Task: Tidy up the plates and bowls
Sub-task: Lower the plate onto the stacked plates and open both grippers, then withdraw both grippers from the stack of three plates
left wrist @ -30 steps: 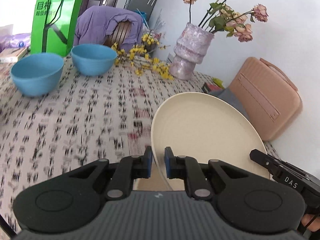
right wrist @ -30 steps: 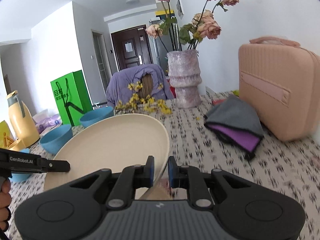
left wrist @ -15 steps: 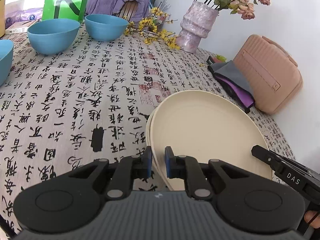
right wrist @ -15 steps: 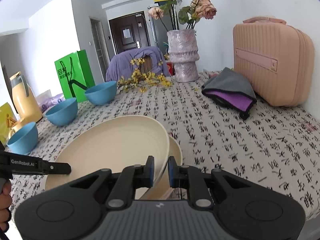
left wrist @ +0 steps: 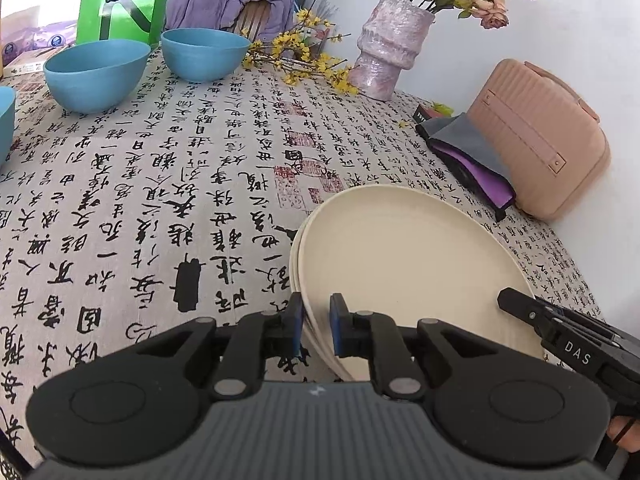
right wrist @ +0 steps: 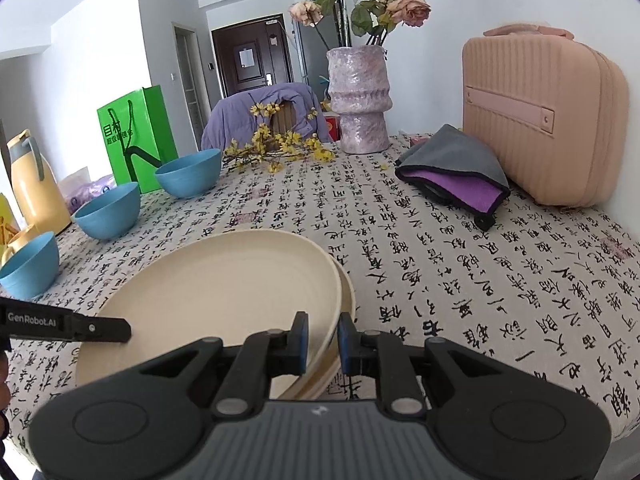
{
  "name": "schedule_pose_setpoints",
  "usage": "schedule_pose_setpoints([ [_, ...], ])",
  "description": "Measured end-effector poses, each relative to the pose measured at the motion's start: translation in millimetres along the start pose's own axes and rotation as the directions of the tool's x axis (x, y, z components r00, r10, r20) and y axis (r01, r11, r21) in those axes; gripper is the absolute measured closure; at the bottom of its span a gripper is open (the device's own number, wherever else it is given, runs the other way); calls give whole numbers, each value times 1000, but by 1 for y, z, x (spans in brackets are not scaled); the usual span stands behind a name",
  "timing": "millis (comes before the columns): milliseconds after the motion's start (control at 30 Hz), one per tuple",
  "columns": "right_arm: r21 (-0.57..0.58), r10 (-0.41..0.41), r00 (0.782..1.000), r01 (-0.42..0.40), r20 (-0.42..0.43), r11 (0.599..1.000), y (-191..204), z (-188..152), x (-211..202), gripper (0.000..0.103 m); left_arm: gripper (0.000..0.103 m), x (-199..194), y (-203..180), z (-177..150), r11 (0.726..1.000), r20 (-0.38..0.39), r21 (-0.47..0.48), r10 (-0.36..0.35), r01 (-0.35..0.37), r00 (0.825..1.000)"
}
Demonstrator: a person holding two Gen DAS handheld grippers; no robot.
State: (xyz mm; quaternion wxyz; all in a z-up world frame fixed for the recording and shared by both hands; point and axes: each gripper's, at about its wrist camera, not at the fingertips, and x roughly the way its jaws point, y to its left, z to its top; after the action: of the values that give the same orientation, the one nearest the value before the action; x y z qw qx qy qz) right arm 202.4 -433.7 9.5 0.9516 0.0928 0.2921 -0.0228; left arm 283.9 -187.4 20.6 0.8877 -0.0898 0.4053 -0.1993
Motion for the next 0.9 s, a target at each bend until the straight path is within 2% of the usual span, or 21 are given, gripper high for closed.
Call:
schedule_pose_setpoints([
  [367, -43, -35, 999, 36, 31, 998, 6, 1, 9, 82, 88, 7, -6, -1, 995, 31, 84, 46, -49, 998],
  [567, -39, -20, 999, 22, 48, 999, 7, 3, 4, 78, 89, 15, -19, -1, 978, 85, 163, 121, -133, 989],
  [633, -39, -22, 998, 24, 50, 999, 7, 3, 2, 73, 89, 19, -23, -2, 970, 97, 187, 137, -153, 986],
  [900, -48, -18, 998, 20, 52, 999, 10, 3, -2, 69, 88, 11, -14, -1, 981, 96, 158, 94, -108, 991],
])
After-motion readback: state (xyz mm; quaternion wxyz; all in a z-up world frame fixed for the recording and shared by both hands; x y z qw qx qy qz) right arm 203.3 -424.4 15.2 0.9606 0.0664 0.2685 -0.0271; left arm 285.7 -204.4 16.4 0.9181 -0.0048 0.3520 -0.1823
